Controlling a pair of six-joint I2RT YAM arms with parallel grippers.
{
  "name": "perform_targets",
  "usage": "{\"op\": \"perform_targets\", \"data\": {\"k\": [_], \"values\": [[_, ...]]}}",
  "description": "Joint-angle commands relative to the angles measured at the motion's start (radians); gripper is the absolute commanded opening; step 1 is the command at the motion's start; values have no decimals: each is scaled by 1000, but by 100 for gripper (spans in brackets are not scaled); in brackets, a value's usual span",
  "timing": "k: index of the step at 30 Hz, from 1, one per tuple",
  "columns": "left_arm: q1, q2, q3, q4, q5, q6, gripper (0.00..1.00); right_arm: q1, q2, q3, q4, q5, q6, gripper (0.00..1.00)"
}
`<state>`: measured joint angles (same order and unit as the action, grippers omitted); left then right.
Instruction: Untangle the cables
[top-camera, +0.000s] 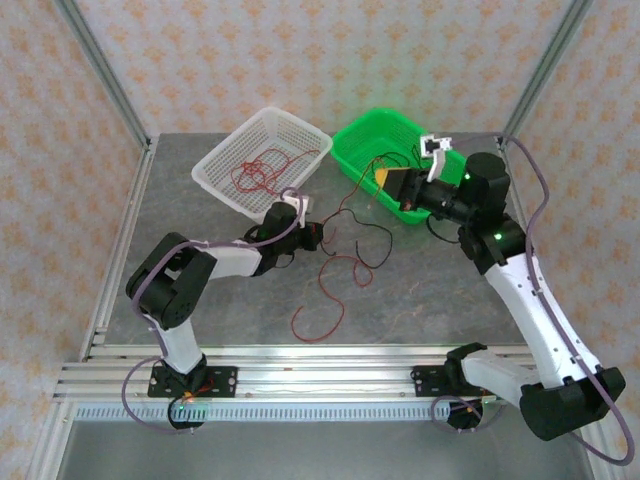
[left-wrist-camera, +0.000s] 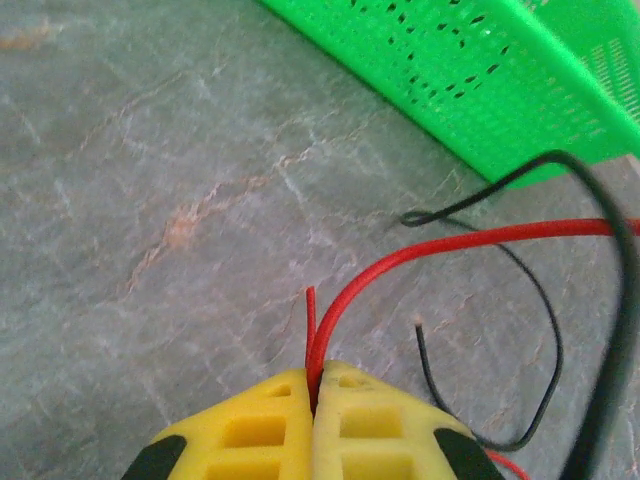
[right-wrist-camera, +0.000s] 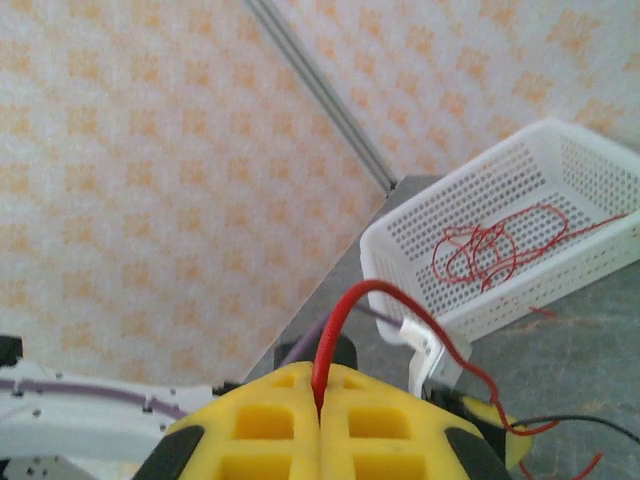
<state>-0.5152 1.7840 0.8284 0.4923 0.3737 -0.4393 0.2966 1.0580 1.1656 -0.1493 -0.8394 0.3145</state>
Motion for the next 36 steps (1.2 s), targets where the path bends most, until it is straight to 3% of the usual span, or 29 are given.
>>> {"op": "perform_targets", "data": {"k": [1, 3, 6, 11, 14, 23, 36], "values": [[-1, 17, -35, 70, -24, -21, 0, 6, -14, 53, 77, 84, 42, 0], [-1, 17, -44, 76, -20, -21, 0, 5, -7, 62, 95, 103, 58, 0], [-2, 4, -49, 65, -27, -15, 8, 4, 10, 74, 115, 110, 76, 0], [-2, -63, -53, -13, -79, 25, 34, 5, 29, 90, 126, 115, 95, 0], [0, -124, -55, -95, -123, 60, 44, 5, 33, 95, 126, 117, 97, 0], [0, -303, -90, -324, -287, 96, 48, 5, 61, 137, 111, 122, 113, 0], [-2, -328, -217, -262, -310, 53, 52, 5, 109, 305, 71, 99, 142, 0]]}}
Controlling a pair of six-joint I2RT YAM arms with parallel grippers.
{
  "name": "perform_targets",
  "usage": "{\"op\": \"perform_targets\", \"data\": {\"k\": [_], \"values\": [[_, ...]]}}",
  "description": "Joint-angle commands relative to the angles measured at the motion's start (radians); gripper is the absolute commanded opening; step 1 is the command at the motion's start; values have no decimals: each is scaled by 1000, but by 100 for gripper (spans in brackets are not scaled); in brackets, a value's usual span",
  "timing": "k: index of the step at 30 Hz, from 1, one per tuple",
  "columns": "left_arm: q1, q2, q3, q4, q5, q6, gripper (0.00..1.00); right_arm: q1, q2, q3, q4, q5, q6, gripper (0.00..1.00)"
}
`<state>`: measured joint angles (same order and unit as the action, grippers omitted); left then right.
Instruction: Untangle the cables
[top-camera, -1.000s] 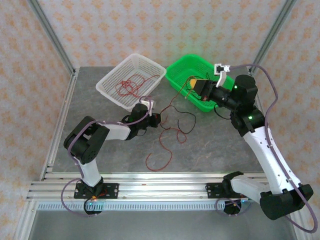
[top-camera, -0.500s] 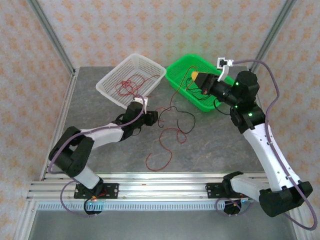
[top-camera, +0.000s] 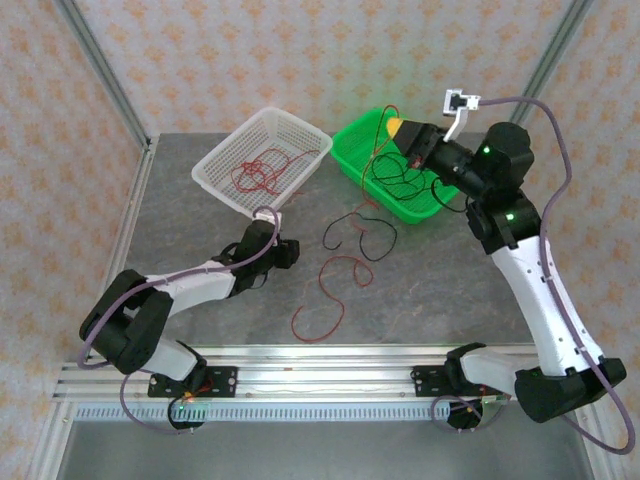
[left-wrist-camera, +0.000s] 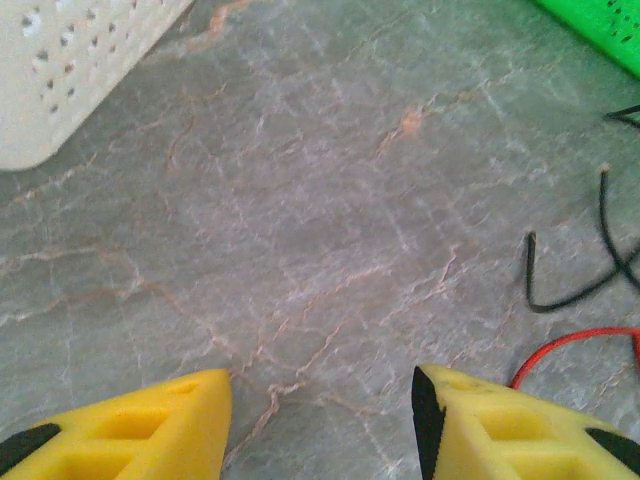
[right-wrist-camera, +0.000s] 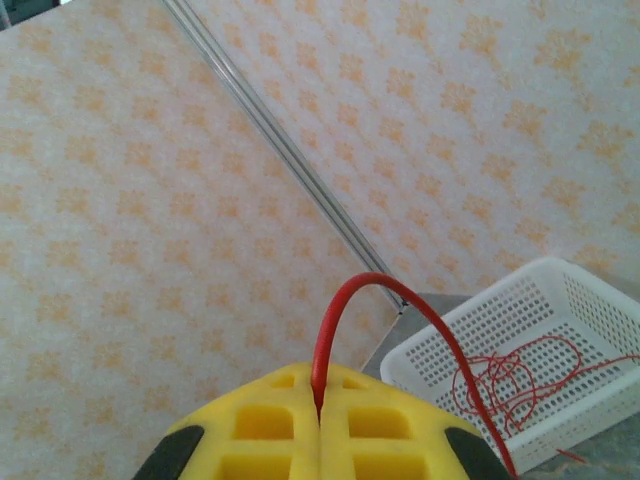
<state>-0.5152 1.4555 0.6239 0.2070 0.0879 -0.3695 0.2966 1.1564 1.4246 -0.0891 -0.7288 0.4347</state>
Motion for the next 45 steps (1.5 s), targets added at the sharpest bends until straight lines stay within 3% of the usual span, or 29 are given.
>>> {"op": "perform_targets", "data": {"k": [1, 11, 19, 24, 30, 40, 45], "values": [[-1, -2, -16, 30, -22, -19, 52, 4, 17, 61, -1, -13, 25, 0], [-1, -179, -49, 10, -32, -24, 52, 6, 126, 193, -12, -59, 60, 0], [-2, -465, -21, -139, -77, -11, 64, 6, 297, 298, 149, -184, 83, 0], [-2, -603, 16, -171, -49, -67, 75, 35, 468, 462, 149, -229, 36, 0], [-1, -677, 75, -254, -34, -97, 92, 101, 709, 747, 23, -213, -36, 0], [-1, -779, 76, -305, -69, -135, 99, 119, 1114, 1073, 52, -205, 21, 0], [-2, -809, 55, -304, -25, -147, 99, 133, 1255, 1105, 71, -170, 48, 0]]}}
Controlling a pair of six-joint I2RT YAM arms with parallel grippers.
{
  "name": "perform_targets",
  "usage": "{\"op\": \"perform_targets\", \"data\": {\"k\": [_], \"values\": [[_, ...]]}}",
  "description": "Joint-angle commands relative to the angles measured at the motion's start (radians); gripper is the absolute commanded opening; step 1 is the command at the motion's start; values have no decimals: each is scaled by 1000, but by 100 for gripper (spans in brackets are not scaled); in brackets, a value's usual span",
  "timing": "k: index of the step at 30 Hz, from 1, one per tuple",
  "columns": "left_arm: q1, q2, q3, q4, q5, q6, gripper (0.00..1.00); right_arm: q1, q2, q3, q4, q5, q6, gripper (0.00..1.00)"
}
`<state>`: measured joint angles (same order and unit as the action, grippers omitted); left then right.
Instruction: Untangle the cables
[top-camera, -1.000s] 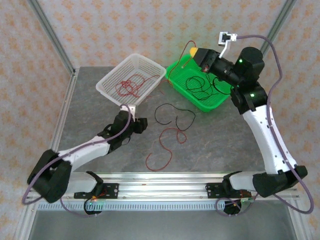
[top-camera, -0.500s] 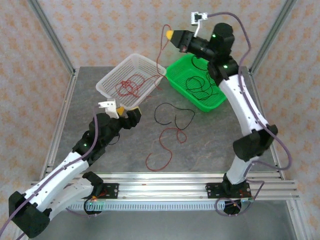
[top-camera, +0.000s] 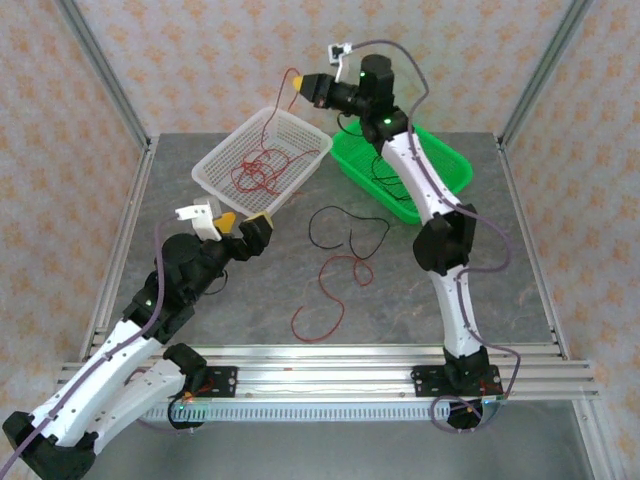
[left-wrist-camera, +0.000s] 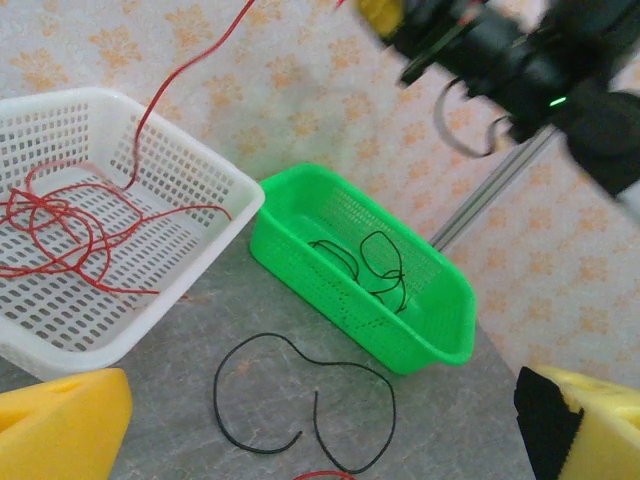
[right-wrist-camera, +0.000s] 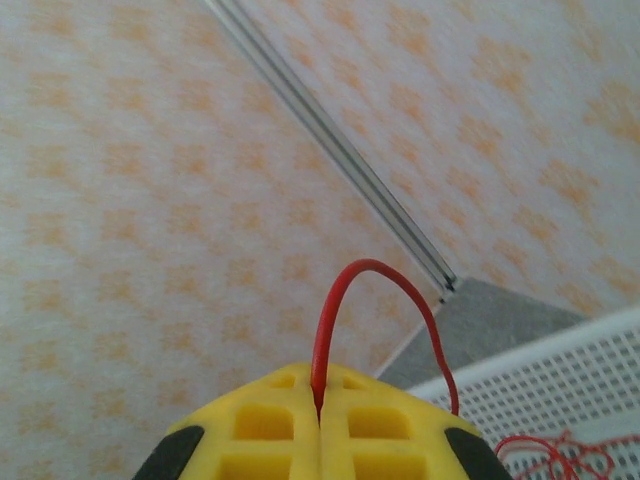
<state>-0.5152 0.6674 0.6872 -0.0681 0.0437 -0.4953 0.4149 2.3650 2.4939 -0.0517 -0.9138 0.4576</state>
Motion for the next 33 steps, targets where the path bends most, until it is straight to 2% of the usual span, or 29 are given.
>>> {"op": "perform_targets", "data": {"k": [1, 5, 13, 24, 33], "values": [[-2, -27, -12, -30, 25, -23, 99, 17, 65, 36, 30, 21, 23, 0], [-1, -62, -15, -40, 29, -24, 99, 44, 135, 36, -17, 63, -18, 0], [-2, -92, 20, -114, -26, -5, 99, 127, 177, 30, -185, 224, -212, 0], [-1, -107, 40, -147, -48, -1, 99, 269, 212, 5, -355, 679, -536, 0], [-1, -114, 55, -169, -56, -1, 98, 294, 264, 6, -362, 858, -608, 1]]}}
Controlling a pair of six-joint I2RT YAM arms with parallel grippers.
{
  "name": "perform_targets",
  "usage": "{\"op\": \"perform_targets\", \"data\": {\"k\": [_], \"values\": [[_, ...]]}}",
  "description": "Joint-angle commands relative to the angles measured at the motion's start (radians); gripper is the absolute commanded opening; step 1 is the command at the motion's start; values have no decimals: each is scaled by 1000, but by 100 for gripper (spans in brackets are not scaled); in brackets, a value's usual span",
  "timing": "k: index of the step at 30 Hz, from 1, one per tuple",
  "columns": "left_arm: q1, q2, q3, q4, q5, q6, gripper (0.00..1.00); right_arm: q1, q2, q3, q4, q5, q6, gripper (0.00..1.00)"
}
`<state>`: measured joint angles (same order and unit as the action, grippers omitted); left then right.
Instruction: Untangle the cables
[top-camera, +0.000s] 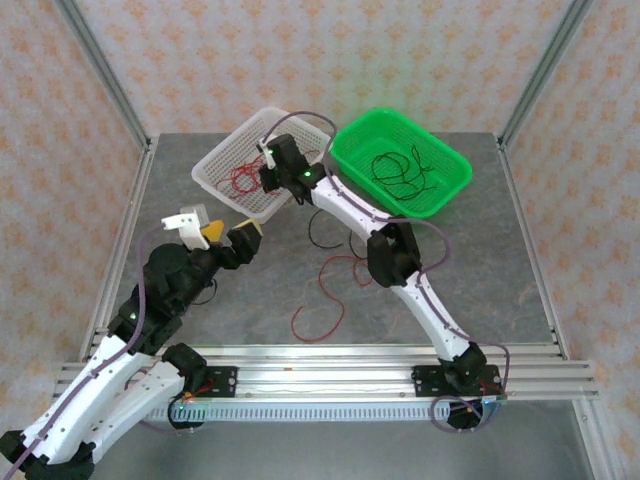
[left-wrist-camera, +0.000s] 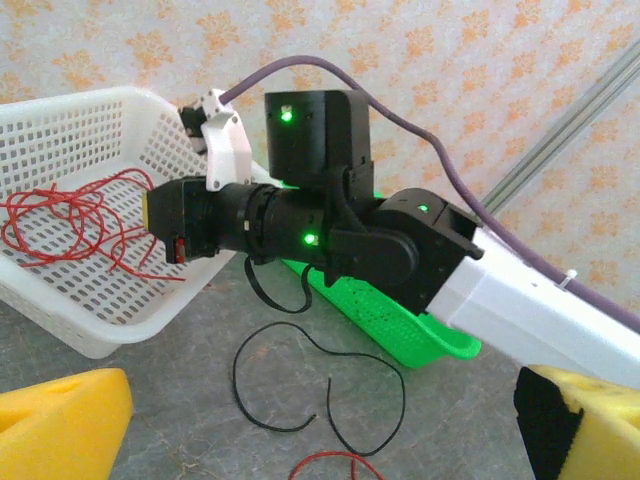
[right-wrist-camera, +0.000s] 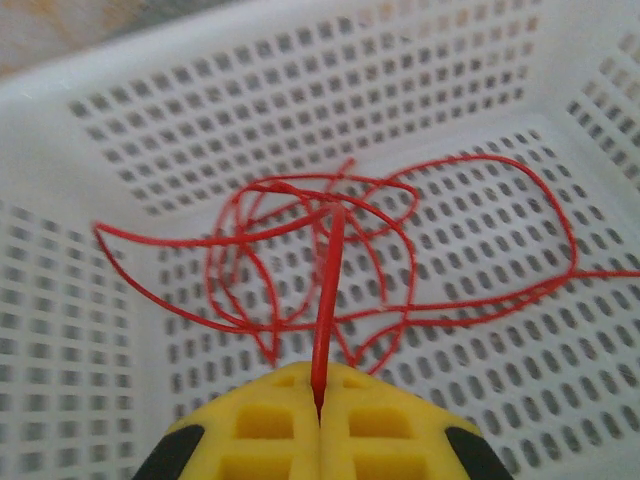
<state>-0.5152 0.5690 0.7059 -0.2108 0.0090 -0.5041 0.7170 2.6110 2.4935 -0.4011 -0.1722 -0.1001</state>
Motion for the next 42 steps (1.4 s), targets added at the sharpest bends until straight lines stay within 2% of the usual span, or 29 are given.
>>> {"op": "perform_targets", "data": {"k": [1, 6, 9, 18, 28, 31, 42], "values": [[-2, -15, 38, -29, -23, 8, 98, -7, 22, 7, -12, 144, -60, 2], [-1, -9, 47, -42, -30, 9, 96, -4, 40, 17, 0, 263, -95, 8], [-1, -4, 53, -54, -32, 4, 96, -4, 43, 25, 10, 319, -96, 16], [-1, -9, 76, -128, -68, -19, 93, -4, 1, 45, 38, 444, -83, 53], [-2, -10, 122, -216, -100, -55, 90, 1, -89, 48, 38, 452, -73, 86], [-2, 9, 142, -262, -103, -71, 86, 1, -114, 54, 21, 452, -58, 90], [-4, 134, 126, -317, 18, -113, 76, 1, -334, -2, -168, 436, 76, 88]]}}
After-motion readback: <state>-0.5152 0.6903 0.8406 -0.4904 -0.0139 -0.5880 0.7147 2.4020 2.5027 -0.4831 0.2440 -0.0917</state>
